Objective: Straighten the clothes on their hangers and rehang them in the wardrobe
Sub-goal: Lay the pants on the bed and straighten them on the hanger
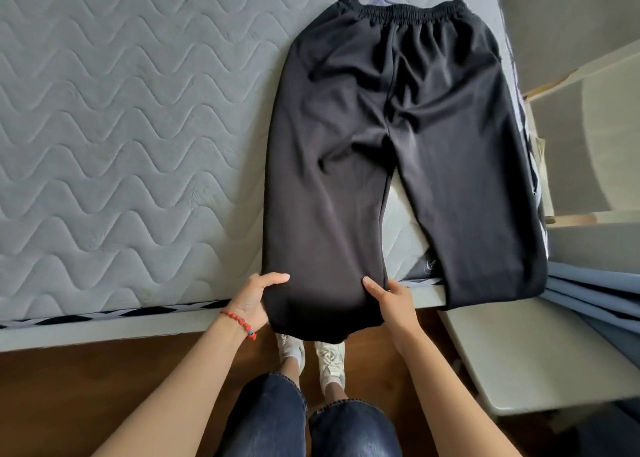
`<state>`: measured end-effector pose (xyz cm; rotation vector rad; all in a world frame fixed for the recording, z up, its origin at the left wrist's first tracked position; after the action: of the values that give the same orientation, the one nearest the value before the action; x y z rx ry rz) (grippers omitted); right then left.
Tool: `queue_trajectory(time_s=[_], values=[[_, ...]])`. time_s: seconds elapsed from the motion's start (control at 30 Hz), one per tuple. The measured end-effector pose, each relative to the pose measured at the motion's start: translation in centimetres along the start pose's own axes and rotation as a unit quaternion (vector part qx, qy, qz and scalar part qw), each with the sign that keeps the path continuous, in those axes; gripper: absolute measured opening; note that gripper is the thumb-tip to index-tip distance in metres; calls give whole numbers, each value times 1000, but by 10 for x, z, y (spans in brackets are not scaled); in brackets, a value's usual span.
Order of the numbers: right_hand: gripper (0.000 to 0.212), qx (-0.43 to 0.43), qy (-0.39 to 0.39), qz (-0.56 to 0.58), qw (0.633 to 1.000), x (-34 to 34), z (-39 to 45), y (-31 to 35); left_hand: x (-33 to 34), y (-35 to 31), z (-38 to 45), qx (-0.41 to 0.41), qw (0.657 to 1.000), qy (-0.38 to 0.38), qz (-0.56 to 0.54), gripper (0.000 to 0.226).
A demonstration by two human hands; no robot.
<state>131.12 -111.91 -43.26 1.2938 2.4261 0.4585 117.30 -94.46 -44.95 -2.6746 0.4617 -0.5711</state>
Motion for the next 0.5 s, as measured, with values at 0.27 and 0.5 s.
queue_trajectory(time_s=[0.27, 0.5], values=[[22, -82, -108, -147, 980, -23, -8, 12, -34, -14, -13, 41, 961, -46, 271, 41], [30, -62, -191, -160, 966, -52, -15, 5, -31, -21, -24, 104, 920, -59, 372, 15]])
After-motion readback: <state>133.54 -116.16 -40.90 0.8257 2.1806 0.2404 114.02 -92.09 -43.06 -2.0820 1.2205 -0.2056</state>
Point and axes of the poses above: each hand's wrist, its own z-axis towards the middle knuckle, its own x-axis out of the palm, y = z × x, the point moved 9 cm from there along z, towards the middle knuckle, and after that the axes turned 7 degrees about x, right-handed, at the moved point
